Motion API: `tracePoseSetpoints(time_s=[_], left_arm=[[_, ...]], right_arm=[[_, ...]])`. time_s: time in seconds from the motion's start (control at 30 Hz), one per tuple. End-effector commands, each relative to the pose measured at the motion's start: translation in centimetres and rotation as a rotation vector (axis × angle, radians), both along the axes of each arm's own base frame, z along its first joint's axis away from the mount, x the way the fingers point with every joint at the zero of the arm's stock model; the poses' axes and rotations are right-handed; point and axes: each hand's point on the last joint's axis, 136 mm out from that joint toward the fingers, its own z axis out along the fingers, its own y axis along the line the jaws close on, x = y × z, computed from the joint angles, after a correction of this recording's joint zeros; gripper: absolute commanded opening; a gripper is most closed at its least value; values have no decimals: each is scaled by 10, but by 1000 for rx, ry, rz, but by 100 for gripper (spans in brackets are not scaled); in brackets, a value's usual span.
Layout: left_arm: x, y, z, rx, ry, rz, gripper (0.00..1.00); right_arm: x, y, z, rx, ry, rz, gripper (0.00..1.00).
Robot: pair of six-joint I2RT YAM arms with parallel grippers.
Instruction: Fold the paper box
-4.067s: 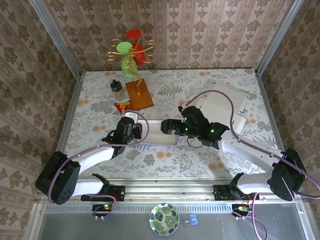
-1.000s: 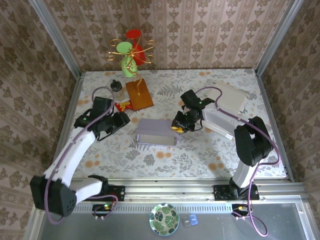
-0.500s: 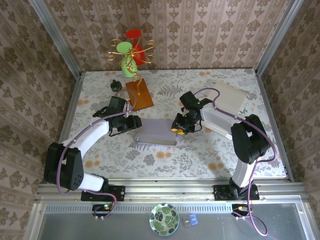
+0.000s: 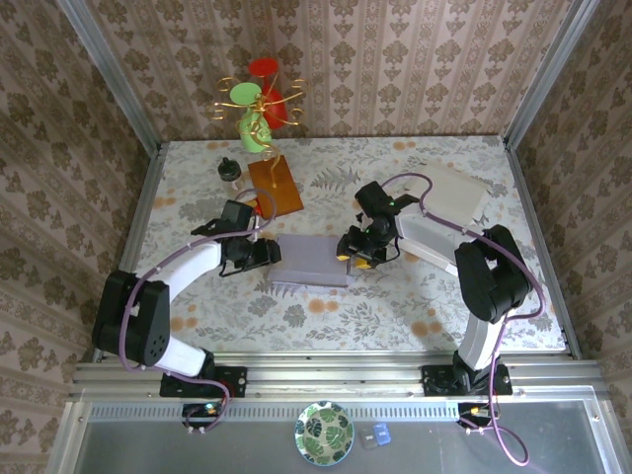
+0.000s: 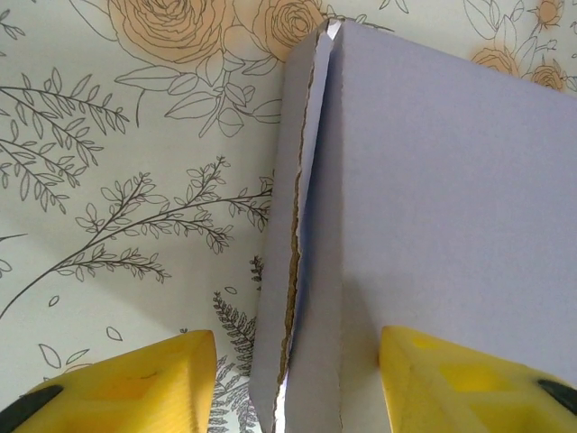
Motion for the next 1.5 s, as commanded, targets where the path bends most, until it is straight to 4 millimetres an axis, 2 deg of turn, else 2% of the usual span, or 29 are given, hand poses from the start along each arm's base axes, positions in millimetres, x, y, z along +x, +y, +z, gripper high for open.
tracePoseSetpoints(time_s=[0.0, 0.43, 0.63, 0.93, 1.47], left_arm=[[-4, 0, -10, 21, -1, -27, 49], [-2, -1, -22, 25, -3, -37, 39], [-3, 0, -25, 34, -4, -44, 36], [-4, -2, -27, 29, -10, -53, 30], [-7, -4, -37, 24, 2, -51, 21]], right_arm=[[-7, -2, -13, -26, 22, 63, 53], [-2, 4, -32, -17, 21, 113, 48], [-1, 3, -42, -28, 35, 112, 37], [0, 3, -46, -23, 39, 107, 22], [-2, 6, -46, 12, 48, 111, 20]])
